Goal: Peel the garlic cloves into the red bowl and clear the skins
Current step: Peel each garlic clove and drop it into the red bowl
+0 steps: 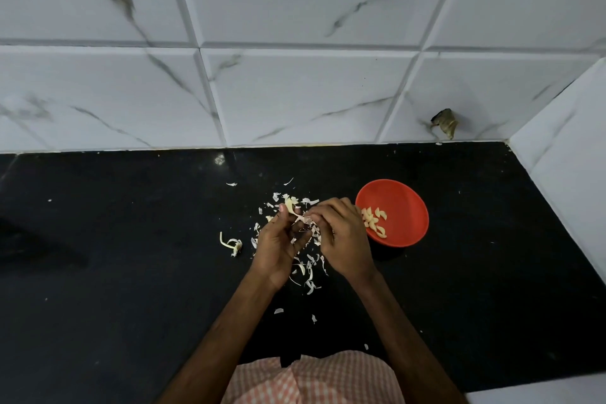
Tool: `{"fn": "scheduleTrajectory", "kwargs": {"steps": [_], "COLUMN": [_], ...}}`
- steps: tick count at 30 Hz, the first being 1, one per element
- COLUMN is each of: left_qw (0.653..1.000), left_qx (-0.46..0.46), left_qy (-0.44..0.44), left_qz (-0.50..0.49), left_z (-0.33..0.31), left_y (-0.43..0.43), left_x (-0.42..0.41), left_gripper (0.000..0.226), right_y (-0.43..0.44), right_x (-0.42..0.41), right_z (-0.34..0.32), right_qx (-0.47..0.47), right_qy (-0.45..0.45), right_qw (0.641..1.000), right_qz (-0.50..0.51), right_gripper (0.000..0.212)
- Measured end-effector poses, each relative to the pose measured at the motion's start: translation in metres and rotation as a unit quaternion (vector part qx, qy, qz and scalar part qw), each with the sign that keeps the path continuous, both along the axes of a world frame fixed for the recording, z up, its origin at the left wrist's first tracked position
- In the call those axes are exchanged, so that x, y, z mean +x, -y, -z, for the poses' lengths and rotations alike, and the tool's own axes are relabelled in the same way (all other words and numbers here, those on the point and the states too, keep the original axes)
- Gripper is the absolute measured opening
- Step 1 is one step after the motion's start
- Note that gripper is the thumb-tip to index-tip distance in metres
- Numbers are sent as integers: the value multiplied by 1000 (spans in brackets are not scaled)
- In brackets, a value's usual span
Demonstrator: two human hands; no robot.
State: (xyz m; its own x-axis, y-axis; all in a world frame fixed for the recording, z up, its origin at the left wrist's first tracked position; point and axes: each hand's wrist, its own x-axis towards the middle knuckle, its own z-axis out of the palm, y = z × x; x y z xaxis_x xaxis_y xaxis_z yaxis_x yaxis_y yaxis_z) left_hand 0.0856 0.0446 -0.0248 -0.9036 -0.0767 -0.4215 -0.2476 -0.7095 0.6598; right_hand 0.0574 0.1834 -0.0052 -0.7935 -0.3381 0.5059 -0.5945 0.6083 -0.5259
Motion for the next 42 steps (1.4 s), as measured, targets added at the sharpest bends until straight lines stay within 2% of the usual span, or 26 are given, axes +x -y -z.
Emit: {"fn": "scheduleTrajectory", "kwargs": {"steps": [3, 6, 9, 10, 13, 16, 18, 22, 25, 31, 34, 38, 39, 42], "left_qw": [1000, 999, 999, 998, 998, 998, 997, 984, 972, 957, 961, 964, 960, 933], "left_qx": [-25, -48, -53, -55, -64, -65, -81, -176, -230, -278, -262, -256, -275, -358], "left_qy": [5, 2, -2, -3, -4, -12, -19, -41, -44, -74, -86, -67, -55, -25], "left_qz": [-1, 1, -5, -6, -4, -4, 0, 4, -9, 19, 30, 14, 2, -28], "left_z": [-3, -6, -9, -9, -9, -8, -7, -11, -12, -22, -29, -30, -28, -18], "left_y": [-1, -1, 0, 0, -2, -3, -3, 2, 6, 5, 2, 1, 0, -1], "left_x": [1, 3, 3, 3, 3, 3, 4, 5, 4, 2, 1, 1, 2, 0], "left_gripper": [35, 51, 60, 56, 42, 21, 18, 30, 21, 23, 27, 23, 22, 21], "right_y": [2, 7, 11, 11, 14, 20, 23, 21, 17, 14, 18, 26, 28, 31], "right_x": [-1, -2, -2, -1, 1, 3, 4, 1, -4, -4, -5, 1, 3, 10], "right_z": [-4, -8, -10, -9, -11, -14, -14, -12, -11, -12, -14, -13, -13, -10], "right_qx": [-41, -96, -106, -101, -92, -57, -26, 51, 94, -27, -66, -120, -88, 105], "right_qy": [61, 133, 183, 193, 243, 295, 267, 181, 159, 169, 179, 231, 218, 90], "right_qw": [996, 985, 976, 974, 963, 954, 963, 981, 981, 985, 982, 965, 971, 986], "right_qz": [41, 54, 55, 60, 74, 18, 0, 42, 53, 21, 6, 34, 49, 89], "right_gripper": [28, 9, 15, 15, 37, 33, 24, 16, 15, 13, 18, 26, 22, 10]}}
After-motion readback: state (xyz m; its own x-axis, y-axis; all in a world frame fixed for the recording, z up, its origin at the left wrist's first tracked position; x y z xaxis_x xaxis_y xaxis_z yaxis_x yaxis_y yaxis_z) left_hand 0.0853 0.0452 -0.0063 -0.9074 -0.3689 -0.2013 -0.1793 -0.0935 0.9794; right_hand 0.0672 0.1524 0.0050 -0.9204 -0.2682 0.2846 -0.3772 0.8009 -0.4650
